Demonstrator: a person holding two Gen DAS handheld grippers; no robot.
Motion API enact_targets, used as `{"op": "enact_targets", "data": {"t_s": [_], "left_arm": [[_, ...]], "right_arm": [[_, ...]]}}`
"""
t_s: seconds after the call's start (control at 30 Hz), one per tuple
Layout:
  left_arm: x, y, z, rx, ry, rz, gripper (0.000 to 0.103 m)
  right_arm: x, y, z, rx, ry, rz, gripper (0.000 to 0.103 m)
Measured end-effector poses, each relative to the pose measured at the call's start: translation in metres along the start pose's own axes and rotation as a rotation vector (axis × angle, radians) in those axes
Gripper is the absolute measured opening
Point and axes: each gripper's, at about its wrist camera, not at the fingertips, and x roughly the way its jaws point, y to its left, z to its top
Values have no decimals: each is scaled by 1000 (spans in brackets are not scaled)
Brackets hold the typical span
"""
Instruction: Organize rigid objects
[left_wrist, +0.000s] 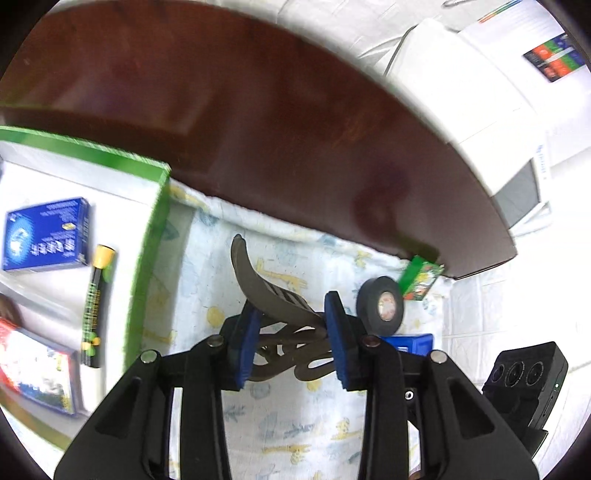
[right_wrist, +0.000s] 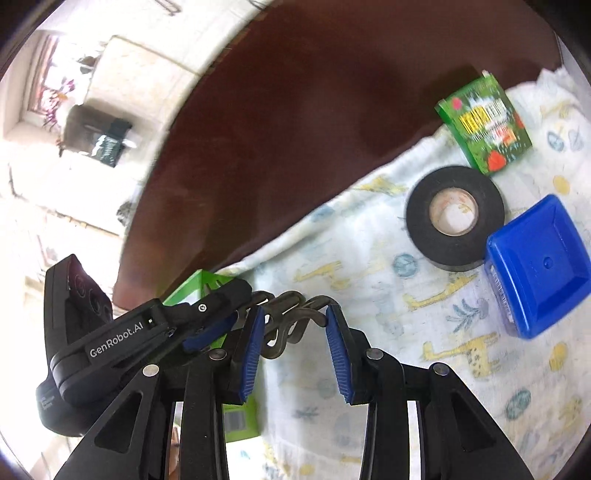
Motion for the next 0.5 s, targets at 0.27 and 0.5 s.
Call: {"op": "enact_targets", "data": {"t_s": [0.27,0.5], "left_arm": [[-88,27,4,74,-139,67,35],[-114,93,0,-7,-160,128,35]], "right_arm": [[-33,46,-13,-116,-21,89,38],[-25,99,-38,-194,52,136,38]]}}
